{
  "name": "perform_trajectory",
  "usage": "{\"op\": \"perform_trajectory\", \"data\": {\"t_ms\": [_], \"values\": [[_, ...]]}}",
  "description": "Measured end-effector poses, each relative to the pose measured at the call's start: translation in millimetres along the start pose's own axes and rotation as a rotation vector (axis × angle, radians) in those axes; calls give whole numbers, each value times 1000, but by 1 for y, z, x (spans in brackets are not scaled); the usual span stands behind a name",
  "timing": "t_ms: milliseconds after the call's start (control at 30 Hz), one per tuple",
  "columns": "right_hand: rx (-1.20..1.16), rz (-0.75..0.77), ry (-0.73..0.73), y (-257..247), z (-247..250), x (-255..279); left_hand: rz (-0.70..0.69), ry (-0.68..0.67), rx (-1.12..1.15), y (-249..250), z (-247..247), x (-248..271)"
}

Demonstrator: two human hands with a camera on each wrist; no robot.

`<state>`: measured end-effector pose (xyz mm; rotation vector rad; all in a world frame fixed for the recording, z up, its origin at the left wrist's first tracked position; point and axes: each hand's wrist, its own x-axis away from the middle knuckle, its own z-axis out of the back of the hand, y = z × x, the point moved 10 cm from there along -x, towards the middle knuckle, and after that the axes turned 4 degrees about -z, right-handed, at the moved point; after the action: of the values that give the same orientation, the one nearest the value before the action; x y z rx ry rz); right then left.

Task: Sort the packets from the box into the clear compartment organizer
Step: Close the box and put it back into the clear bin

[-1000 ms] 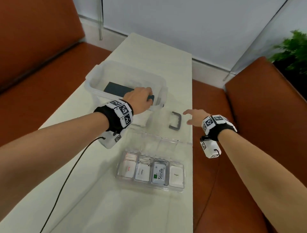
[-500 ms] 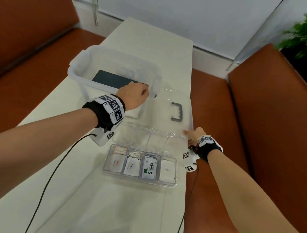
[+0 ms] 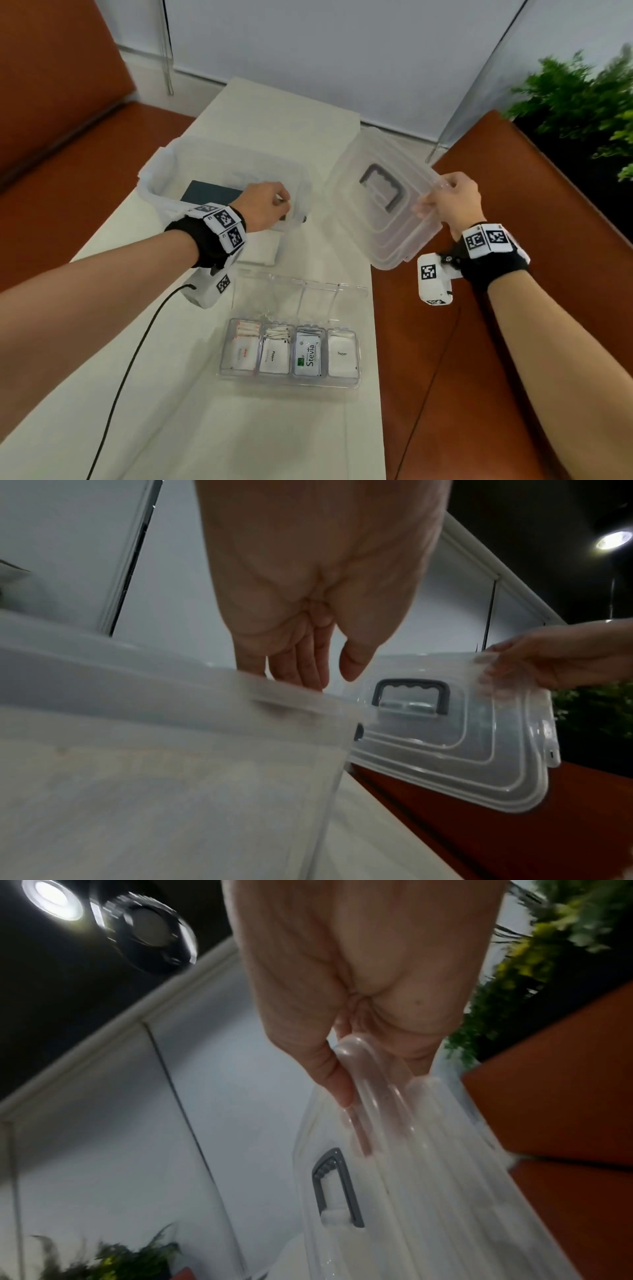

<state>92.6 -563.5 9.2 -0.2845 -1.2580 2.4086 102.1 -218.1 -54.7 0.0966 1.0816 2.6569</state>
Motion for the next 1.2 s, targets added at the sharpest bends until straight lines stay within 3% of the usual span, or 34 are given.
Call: {"op": "perform_trajectory", "data": {"t_ms": [167,300,400,467,567,667,767,833,967,1100,1200], "values": [[38,281,156,-94,32,39,-28,132,60,11,42,-4],[-225,395,82,-149,32,77,-38,303,153,13,82,2],[-437,399,-53,-174,14,97,-8,373,276,-1,103,11],[-567,375,-133,-183,-4,103,32,376,476,-16,112,18],[-619,342,-117,-188,-26,100,123,421,928,-48,124,31],[-557,211,-119,-172,-59,81,171,511,1059,-82,141,44],[-404,-92,-448,-127,-133,79,219,508,1028,-112,146,51],[-330,-172,-525,-104,-167,81,268,489,996,-131,143,54],[-270,-162,-356,-90,-194,67,421,506,912,-163,137,57],[-6,-139,-277,-82,-211,64,537,511,802,-177,136,62],[185,-70,-232,-87,-216,64,554,482,391,-176,152,68]]}}
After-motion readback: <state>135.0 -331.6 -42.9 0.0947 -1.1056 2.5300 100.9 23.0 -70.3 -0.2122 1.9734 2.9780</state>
